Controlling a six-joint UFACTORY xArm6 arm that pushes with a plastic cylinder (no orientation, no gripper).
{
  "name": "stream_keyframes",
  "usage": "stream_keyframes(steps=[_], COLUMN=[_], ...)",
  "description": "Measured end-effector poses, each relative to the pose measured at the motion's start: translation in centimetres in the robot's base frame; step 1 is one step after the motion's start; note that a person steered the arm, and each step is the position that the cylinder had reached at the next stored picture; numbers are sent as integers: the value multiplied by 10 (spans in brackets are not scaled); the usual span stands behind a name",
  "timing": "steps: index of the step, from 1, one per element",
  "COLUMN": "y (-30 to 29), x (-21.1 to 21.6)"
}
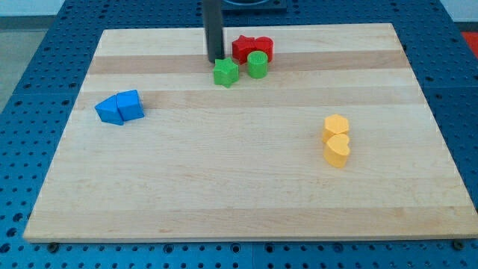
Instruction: Move the red blocks slightly right to the board
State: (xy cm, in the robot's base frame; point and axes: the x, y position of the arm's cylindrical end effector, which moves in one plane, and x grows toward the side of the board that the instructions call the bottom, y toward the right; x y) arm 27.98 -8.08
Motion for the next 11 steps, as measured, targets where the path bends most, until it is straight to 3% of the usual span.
stream_keyframes(steps=[2, 8, 11], y=[21, 179, 180], x=[-30, -15, -6])
